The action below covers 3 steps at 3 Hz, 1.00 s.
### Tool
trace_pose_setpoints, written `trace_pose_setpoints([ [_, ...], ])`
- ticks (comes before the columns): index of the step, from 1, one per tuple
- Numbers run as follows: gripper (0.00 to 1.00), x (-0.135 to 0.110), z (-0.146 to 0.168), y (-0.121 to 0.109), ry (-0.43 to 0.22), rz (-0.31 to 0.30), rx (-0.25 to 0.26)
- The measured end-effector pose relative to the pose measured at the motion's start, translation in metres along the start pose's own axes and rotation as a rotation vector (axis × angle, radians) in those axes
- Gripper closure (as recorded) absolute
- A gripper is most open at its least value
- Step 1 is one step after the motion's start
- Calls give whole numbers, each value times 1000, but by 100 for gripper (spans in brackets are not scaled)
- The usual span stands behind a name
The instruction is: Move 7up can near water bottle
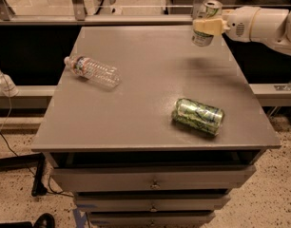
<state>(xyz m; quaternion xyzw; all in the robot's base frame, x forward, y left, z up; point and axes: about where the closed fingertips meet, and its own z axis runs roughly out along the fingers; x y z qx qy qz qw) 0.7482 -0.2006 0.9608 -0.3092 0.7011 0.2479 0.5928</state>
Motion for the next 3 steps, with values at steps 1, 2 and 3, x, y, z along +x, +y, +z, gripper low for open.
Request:
trace_pose_setpoints([
  [1,100,-2,15,67,2,16,-164],
  [2,100,3,30,133,39,14,-312],
  [3,100,5,42,184,57,9,-431],
])
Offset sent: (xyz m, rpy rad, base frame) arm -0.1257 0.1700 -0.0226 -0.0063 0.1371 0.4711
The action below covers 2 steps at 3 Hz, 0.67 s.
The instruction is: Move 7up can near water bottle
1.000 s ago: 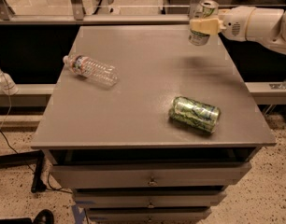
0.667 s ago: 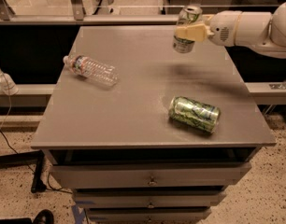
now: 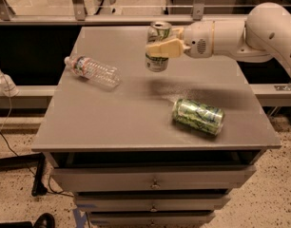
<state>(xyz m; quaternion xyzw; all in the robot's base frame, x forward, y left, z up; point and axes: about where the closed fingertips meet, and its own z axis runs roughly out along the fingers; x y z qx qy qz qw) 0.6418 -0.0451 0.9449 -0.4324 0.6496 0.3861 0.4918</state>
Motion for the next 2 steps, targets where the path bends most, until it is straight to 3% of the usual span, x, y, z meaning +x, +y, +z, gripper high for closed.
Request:
trace_pose_setpoints([
  [1,100,2,24,31,15,-17,-78],
  [2,100,6,45,50,25,-52,-106],
])
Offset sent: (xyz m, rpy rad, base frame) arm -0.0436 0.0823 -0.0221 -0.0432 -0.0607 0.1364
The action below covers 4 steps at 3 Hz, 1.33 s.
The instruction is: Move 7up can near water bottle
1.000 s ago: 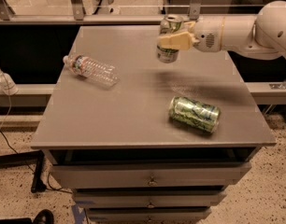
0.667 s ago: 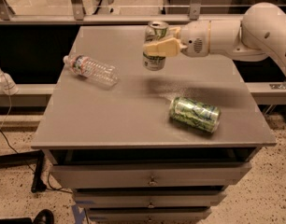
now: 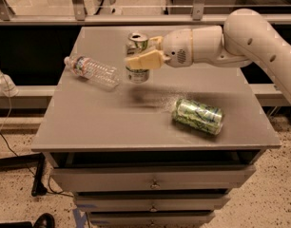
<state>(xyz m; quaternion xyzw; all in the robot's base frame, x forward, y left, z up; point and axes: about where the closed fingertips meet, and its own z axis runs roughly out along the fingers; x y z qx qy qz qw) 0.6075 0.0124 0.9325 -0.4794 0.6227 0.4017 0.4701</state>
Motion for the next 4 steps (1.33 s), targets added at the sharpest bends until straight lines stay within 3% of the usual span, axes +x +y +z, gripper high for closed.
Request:
trace_pose_setpoints([
  [2,100,19,22,-15,10,-57,57],
  [4,60,33,27,-28,11,-52,90],
])
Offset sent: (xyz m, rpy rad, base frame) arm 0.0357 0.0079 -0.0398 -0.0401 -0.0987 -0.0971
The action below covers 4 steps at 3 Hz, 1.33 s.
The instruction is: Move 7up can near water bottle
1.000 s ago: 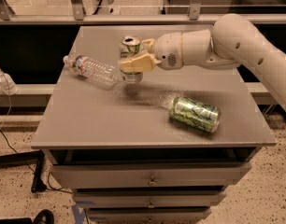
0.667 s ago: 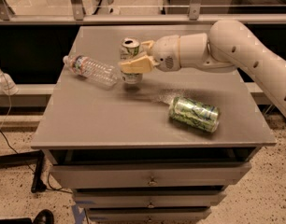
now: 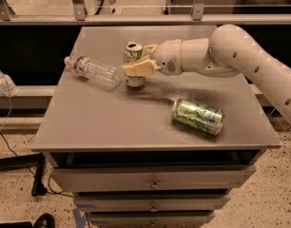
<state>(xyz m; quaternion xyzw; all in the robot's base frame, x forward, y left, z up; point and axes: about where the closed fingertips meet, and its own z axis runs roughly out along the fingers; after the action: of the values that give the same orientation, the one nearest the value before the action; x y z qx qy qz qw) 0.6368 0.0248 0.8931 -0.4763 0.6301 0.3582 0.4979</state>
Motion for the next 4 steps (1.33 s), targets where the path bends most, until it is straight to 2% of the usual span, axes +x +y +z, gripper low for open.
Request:
trace_pose_setpoints([
  [2,13,3,2,2,7,10,-16],
  [3,0,2,1,3,13,13,-25],
  [4,0,2,-2,3,22,15,-33],
])
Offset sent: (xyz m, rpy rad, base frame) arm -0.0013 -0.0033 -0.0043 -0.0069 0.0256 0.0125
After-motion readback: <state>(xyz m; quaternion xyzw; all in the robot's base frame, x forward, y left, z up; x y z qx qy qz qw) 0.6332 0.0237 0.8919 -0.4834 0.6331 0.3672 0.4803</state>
